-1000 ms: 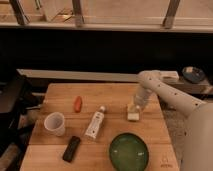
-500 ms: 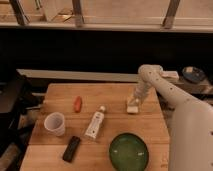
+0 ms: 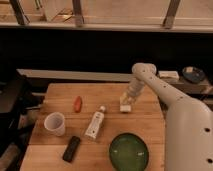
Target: Wipe the white sponge on the table
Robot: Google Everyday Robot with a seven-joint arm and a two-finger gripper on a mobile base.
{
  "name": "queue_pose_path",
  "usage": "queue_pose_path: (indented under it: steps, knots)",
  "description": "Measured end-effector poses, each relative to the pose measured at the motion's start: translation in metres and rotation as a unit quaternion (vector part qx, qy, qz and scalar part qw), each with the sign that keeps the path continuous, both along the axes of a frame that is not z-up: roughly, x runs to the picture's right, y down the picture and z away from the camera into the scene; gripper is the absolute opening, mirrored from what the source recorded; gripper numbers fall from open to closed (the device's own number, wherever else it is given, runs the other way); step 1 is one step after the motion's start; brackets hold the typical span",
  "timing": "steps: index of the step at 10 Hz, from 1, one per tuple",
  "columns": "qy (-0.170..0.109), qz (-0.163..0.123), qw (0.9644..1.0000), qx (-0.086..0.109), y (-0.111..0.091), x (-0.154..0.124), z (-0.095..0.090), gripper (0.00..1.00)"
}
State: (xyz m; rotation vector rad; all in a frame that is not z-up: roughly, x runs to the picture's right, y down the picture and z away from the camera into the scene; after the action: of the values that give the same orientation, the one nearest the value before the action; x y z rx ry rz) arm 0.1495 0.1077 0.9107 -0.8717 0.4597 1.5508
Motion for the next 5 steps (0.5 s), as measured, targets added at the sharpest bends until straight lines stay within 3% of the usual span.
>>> queue_pose_path:
  steps: [2, 5]
  knots:
    - [-0.015, -0.008, 0.9997, -0.016, 0.022, -0.008, -0.014, 0.00]
    - [0.000, 0.001, 0.9991, -0.042, 0.051, 0.007, -0.034, 0.00]
